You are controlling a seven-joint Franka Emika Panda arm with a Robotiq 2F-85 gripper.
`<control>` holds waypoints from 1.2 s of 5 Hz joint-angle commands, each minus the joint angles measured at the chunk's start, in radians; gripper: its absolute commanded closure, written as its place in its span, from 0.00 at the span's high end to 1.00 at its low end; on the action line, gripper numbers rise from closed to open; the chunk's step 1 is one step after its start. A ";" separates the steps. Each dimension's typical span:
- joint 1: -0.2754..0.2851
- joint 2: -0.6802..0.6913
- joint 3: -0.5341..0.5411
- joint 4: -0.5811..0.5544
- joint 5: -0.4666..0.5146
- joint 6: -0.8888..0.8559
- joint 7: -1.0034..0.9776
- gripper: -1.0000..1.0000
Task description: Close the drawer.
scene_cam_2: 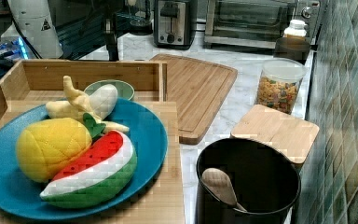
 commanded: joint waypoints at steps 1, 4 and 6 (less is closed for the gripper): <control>0.000 0.093 0.003 -0.076 -0.024 -0.039 0.033 0.00; -0.113 0.093 -0.085 0.032 -0.110 -0.050 -0.111 0.00; -0.112 0.163 -0.196 0.191 -0.004 -0.062 -0.260 0.00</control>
